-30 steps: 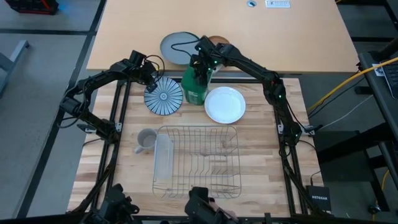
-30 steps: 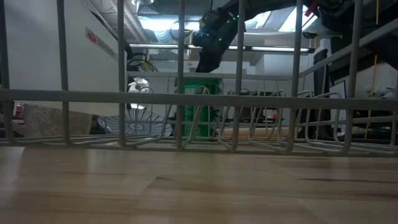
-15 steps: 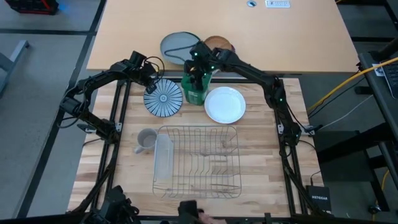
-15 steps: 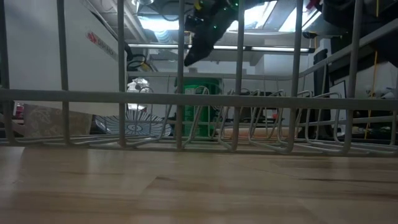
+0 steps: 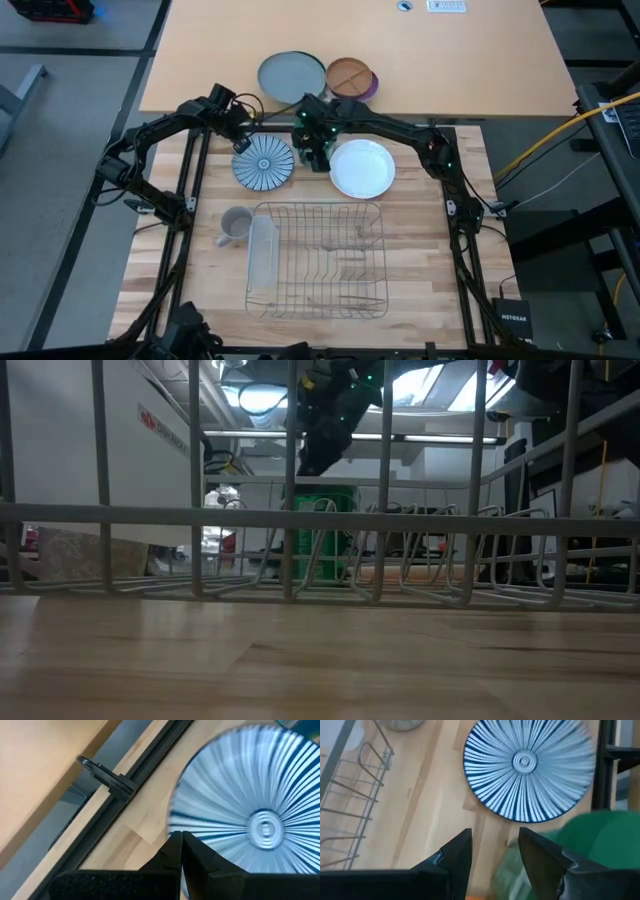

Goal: Sort dishes
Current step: Put the blue plate in the dish rack

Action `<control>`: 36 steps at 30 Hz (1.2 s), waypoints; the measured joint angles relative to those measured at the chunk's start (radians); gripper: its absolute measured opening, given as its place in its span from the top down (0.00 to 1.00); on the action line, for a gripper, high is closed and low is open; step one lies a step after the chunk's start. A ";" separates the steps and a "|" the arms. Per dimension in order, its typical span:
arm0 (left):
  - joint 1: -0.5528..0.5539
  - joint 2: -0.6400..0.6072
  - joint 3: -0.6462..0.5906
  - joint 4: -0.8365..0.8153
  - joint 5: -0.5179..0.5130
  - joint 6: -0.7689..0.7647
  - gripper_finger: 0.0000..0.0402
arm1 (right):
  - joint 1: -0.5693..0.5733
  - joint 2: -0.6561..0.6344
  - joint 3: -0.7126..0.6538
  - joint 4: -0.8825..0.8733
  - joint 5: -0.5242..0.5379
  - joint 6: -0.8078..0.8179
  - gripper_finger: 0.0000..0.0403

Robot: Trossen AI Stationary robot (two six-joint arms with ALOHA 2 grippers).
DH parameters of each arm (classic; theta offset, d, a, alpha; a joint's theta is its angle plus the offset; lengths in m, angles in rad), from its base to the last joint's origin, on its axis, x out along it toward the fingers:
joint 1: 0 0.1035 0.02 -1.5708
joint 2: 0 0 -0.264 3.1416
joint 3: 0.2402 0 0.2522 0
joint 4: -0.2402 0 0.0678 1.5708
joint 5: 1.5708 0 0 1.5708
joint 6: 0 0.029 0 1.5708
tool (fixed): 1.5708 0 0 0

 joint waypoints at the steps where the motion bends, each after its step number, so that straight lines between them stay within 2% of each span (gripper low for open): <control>1: 0.000 0.000 -0.004 0.003 0.000 -0.005 1.00 | 0.000 0.000 -0.006 0.003 0.000 0.001 0.59; 10: 0.000 0.001 -0.045 0.002 -0.002 -0.067 1.00 | 0.000 -0.003 -0.008 0.000 0.001 0.011 0.59; 17: 0.000 0.001 -0.046 -0.032 -0.006 -0.193 1.00 | 0.000 -0.003 -0.008 0.000 0.001 0.011 0.59; 21: 0.001 0.001 -0.046 -0.039 -0.063 -0.278 0.98 | 0.001 -0.003 -0.008 -0.003 0.011 0.011 0.59; 24: 0.002 0.003 -0.046 -0.082 -0.081 -0.280 0.91 | 0.001 -0.003 -0.008 -0.015 0.011 0.011 0.59; 31: 0.002 0.059 -0.046 -0.159 -0.082 -0.400 0.68 | 0.003 -0.005 -0.008 -0.050 0.007 0.014 0.59; 36: 0.002 0.120 -0.046 -0.163 -0.082 -0.461 0.58 | 0.024 -0.005 -0.008 -0.074 0.020 0.017 0.59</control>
